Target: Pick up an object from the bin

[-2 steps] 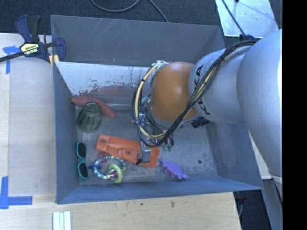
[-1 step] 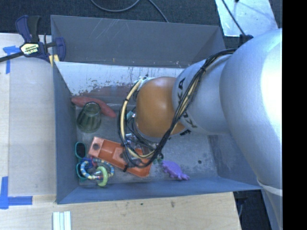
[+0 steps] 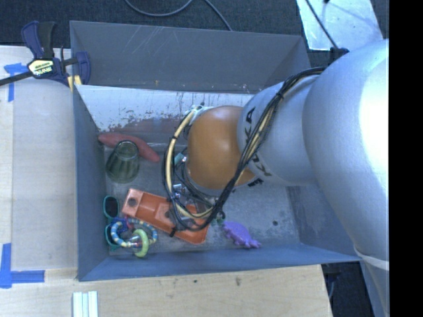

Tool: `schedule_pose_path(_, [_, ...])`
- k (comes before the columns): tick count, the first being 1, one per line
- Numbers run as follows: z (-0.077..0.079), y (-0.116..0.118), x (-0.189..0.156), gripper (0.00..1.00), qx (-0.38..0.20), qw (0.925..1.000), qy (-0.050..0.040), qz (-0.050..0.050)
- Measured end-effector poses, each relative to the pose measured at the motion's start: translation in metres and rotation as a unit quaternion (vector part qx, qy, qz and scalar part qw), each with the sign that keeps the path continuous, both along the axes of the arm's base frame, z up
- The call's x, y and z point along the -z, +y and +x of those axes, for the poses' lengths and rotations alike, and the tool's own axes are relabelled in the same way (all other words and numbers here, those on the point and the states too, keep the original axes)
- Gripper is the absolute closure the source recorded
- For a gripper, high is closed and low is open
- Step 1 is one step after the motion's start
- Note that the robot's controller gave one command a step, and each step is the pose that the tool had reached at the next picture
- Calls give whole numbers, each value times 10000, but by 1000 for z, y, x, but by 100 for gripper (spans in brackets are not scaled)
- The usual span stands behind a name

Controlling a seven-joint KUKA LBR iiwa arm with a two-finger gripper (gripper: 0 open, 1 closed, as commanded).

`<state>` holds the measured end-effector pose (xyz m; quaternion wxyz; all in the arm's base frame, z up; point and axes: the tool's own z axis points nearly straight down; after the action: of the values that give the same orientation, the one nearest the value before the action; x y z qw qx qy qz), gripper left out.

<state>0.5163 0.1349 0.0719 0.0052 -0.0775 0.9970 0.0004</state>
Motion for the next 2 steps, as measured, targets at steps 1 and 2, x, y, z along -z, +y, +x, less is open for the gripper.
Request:
schedule_pose_path(1, [-1, -5, -41, 100, -132, 9999, 51, -16])
schedule_pose_path(2, [7, -10, -92, 100, -139, 9999, 10, -7])
